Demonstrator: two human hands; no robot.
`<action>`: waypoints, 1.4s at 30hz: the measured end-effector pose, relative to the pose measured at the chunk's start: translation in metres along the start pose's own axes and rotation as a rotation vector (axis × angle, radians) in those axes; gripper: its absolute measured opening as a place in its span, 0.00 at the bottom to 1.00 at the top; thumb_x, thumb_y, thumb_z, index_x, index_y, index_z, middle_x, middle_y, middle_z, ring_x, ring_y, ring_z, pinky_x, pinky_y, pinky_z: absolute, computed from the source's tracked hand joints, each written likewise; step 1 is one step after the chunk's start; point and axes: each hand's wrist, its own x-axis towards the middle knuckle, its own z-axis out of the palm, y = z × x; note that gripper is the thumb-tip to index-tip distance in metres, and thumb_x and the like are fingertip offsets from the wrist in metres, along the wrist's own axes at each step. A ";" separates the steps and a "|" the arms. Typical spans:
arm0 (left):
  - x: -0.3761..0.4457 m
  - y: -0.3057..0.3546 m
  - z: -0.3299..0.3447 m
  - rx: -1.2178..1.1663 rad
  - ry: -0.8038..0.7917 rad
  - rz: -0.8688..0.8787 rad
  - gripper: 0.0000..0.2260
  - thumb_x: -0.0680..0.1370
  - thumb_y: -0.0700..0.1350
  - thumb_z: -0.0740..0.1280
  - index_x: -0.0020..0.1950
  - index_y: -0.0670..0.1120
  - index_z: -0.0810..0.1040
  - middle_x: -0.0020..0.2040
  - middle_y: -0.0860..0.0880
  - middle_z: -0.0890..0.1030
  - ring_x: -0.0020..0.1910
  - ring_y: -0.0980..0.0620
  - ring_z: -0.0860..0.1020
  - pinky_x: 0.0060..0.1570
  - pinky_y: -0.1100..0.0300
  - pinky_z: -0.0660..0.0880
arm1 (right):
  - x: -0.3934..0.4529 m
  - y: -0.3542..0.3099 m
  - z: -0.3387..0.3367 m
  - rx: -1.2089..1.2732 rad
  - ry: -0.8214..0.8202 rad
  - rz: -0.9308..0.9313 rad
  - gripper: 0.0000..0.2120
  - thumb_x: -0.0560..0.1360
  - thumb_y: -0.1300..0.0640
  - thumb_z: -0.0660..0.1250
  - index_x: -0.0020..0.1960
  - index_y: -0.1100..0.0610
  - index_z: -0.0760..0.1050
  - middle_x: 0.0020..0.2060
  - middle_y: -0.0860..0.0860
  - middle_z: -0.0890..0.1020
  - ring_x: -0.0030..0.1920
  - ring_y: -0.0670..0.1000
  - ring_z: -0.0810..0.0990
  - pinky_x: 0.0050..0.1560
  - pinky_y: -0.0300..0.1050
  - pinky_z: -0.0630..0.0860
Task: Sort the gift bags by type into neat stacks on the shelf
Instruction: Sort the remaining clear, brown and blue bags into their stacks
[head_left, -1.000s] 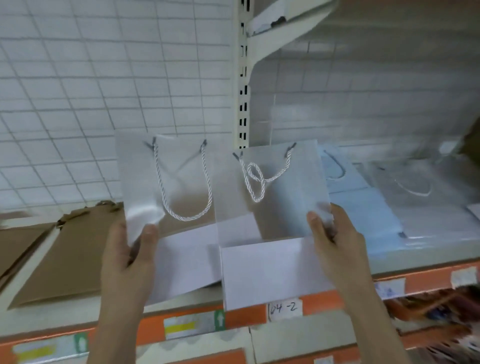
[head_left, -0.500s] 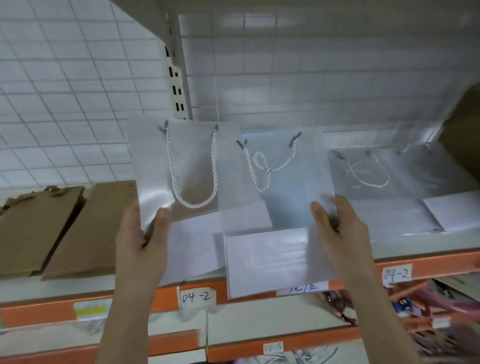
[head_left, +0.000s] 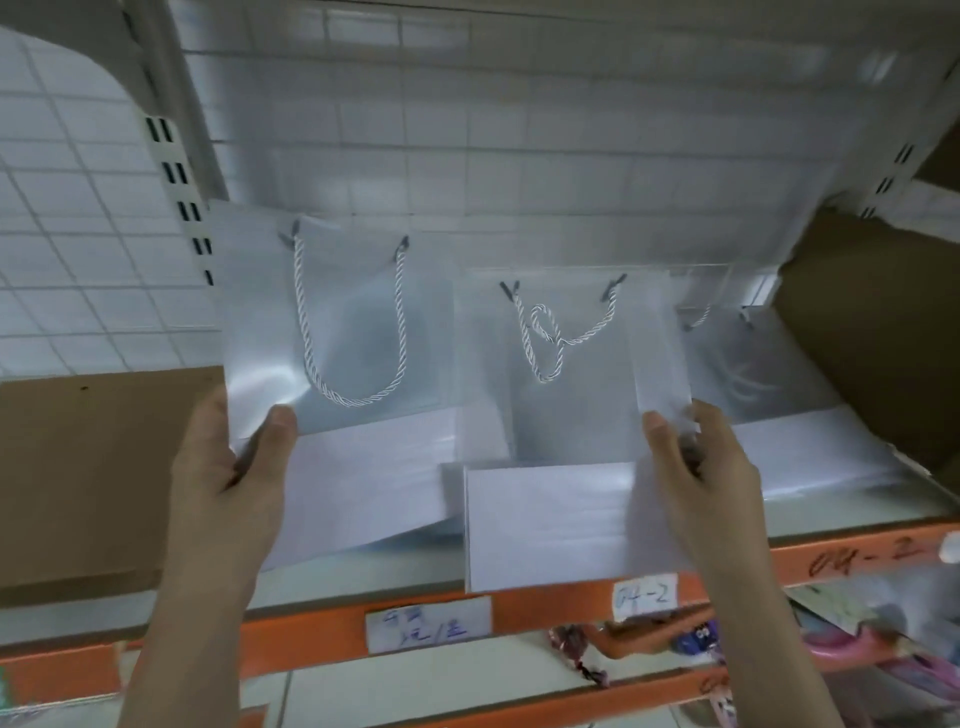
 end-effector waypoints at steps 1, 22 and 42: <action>-0.007 0.004 0.016 -0.003 0.002 -0.003 0.08 0.78 0.43 0.63 0.47 0.57 0.74 0.37 0.65 0.79 0.34 0.71 0.75 0.35 0.76 0.69 | 0.010 0.010 -0.013 -0.001 -0.001 0.001 0.15 0.77 0.50 0.62 0.61 0.55 0.70 0.32 0.55 0.77 0.32 0.48 0.74 0.32 0.33 0.68; -0.093 0.048 0.208 0.248 0.104 -0.014 0.08 0.78 0.42 0.65 0.55 0.53 0.73 0.47 0.52 0.78 0.48 0.52 0.76 0.50 0.59 0.68 | 0.178 0.175 -0.121 -0.208 -0.195 0.093 0.17 0.77 0.50 0.60 0.60 0.61 0.69 0.48 0.63 0.80 0.50 0.64 0.78 0.49 0.53 0.74; -0.044 0.014 0.265 1.064 -0.209 -0.089 0.19 0.73 0.47 0.69 0.57 0.35 0.73 0.54 0.33 0.77 0.56 0.35 0.73 0.54 0.47 0.69 | 0.175 0.194 -0.115 -0.616 -0.015 -0.032 0.14 0.74 0.58 0.64 0.57 0.64 0.71 0.55 0.65 0.70 0.58 0.63 0.65 0.57 0.55 0.61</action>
